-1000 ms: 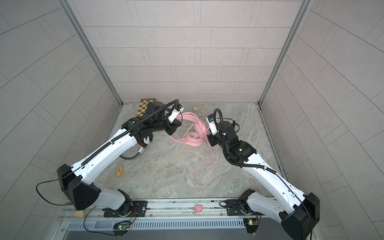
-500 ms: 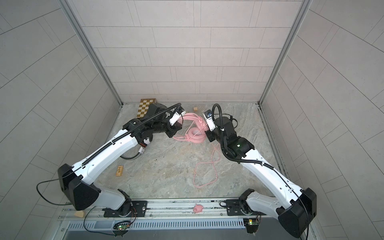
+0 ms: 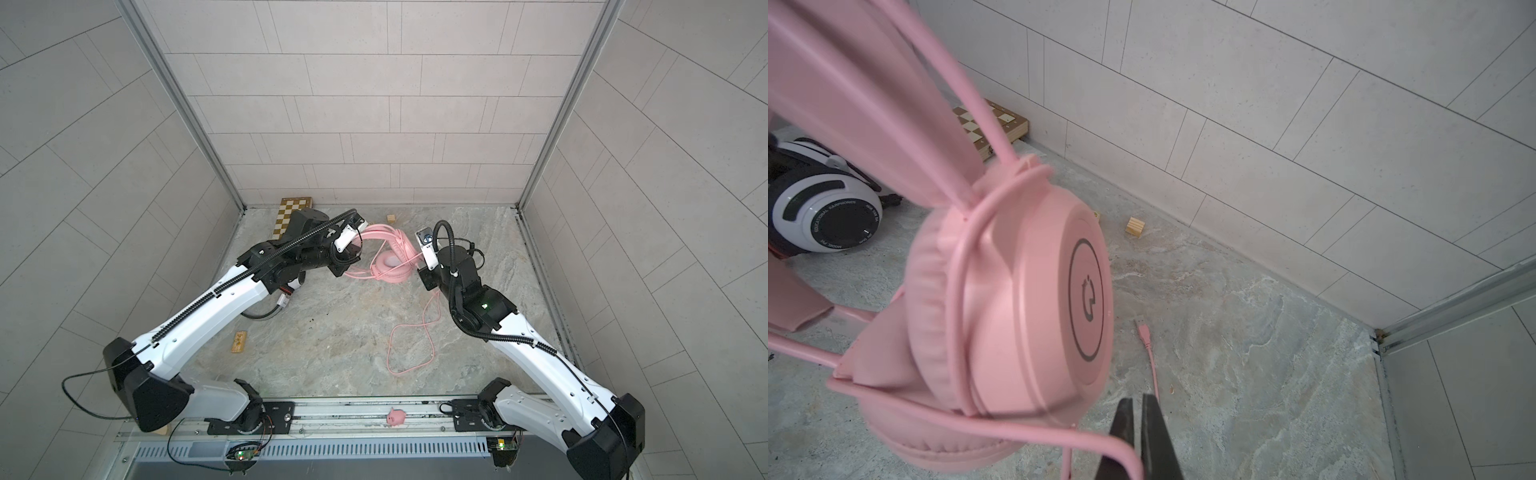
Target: Wrap the headphones
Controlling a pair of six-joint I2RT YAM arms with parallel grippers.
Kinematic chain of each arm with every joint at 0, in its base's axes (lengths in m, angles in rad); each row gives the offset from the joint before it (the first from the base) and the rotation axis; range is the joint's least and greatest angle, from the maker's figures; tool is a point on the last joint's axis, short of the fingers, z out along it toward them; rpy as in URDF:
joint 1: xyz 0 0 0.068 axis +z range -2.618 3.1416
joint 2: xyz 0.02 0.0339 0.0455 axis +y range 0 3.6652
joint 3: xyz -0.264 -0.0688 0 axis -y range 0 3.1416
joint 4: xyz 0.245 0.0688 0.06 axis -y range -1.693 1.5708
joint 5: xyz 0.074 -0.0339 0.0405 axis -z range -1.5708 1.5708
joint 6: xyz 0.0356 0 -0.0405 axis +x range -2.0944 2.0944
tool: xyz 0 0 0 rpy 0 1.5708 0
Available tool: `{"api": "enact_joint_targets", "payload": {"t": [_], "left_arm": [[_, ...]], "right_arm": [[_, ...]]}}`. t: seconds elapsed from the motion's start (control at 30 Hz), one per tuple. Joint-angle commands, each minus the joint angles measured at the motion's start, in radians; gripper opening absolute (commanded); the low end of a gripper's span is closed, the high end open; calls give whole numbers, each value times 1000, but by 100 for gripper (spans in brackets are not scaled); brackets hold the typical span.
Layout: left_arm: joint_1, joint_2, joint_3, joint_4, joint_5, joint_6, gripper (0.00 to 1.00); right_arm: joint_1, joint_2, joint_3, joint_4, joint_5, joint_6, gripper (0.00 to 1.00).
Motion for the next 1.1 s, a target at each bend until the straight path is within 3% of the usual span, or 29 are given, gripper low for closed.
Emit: {"api": "enact_joint_targets", "payload": {"t": [0.0, 0.53, 0.73, 1.07], "left_arm": [[16, -29, -50, -216, -106, 95, 0], [17, -9, -47, -225, -93, 93, 0], [16, 14, -43, -233, -55, 91, 0], [9, 41, -11, -278, 42, 128, 0]], "right_arm": [[-37, -63, 46, 165, 226, 10, 4], [-37, -68, 58, 189, 222, -5, 8], [-36, -67, 110, 192, 150, 2, 8], [-39, 54, 233, 217, 99, -26, 7]]}}
